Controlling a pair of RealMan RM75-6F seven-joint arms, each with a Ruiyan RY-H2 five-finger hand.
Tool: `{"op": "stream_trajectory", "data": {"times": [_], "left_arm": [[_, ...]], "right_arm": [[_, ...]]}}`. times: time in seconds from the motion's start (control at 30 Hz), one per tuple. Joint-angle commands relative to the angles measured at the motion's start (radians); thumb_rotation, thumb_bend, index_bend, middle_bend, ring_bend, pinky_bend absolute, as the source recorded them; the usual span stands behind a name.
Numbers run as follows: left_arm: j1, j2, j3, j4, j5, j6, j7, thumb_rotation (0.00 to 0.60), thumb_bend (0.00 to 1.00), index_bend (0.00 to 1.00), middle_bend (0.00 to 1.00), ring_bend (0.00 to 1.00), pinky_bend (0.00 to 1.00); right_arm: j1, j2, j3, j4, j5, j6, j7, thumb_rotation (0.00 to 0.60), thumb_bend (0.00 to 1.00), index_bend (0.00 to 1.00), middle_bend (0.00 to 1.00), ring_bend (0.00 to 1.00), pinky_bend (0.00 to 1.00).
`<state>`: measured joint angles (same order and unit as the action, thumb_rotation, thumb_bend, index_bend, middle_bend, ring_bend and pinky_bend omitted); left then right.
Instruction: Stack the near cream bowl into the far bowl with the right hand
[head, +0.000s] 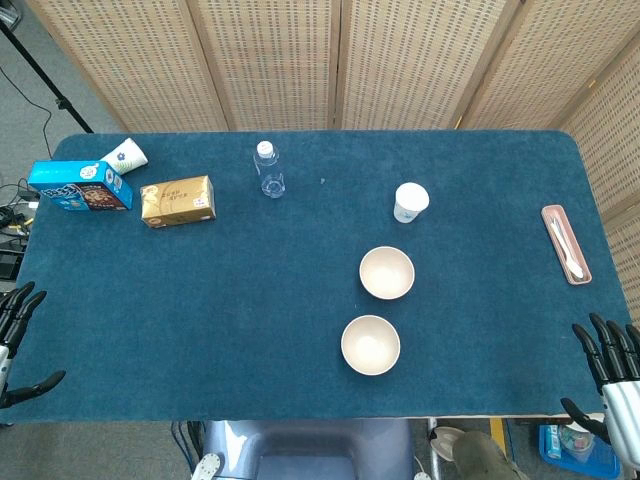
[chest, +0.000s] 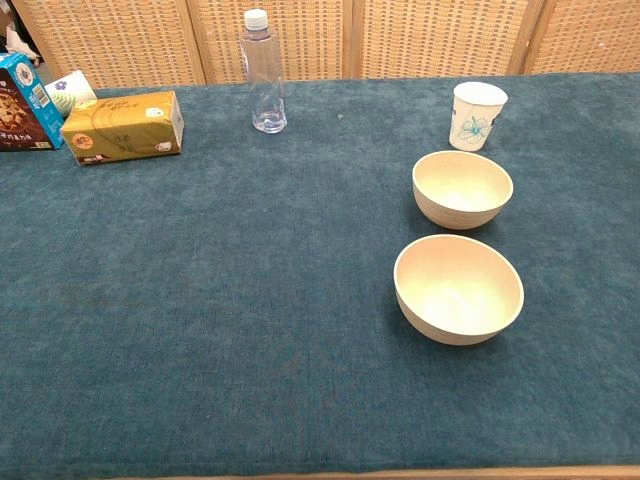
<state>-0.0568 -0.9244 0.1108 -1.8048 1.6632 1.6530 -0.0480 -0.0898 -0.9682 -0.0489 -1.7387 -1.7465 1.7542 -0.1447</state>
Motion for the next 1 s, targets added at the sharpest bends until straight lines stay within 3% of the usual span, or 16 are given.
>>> {"op": "stream_trajectory", "data": {"times": [0.03, 0.37, 0.6, 0.77, 1.0], "left_arm": [[0.003, -0.010, -0.005, -0.003, -0.003, -0.013, 0.029, 0.600, 0.00, 0.00, 0.00, 0.00, 0.00], [0.013, -0.019, -0.015, -0.015, 0.000, -0.017, 0.054, 0.600, 0.00, 0.00, 0.00, 0.00, 0.00], [0.024, -0.001, -0.023, -0.010, 0.010, 0.007, -0.004, 0.600, 0.00, 0.00, 0.00, 0.00, 0.00], [0.022, 0.008, -0.030, -0.014, -0.002, -0.008, -0.025, 0.600, 0.00, 0.00, 0.00, 0.00, 0.00], [0.039, 0.006, -0.034, 0.005, 0.029, 0.023, -0.057, 0.600, 0.00, 0.00, 0.00, 0.00, 0.00]], "right_arm": [[-0.005, 0.006, 0.002, -0.005, -0.005, 0.007, -0.003, 0.600, 0.00, 0.00, 0.00, 0.00, 0.00], [0.000, 0.023, -0.006, 0.005, -0.030, -0.013, 0.015, 0.600, 0.00, 0.00, 0.00, 0.00, 0.00], [0.068, 0.031, -0.076, 0.063, -0.251, -0.093, 0.061, 0.600, 0.00, 0.03, 0.00, 0.00, 0.00], [0.146, 0.015, -0.095, 0.059, -0.370, -0.220, -0.001, 0.600, 0.00, 0.05, 0.00, 0.00, 0.00], [0.250, -0.008, -0.067, -0.097, -0.290, -0.479, -0.097, 0.600, 0.00, 0.10, 0.03, 0.00, 0.00]]}}
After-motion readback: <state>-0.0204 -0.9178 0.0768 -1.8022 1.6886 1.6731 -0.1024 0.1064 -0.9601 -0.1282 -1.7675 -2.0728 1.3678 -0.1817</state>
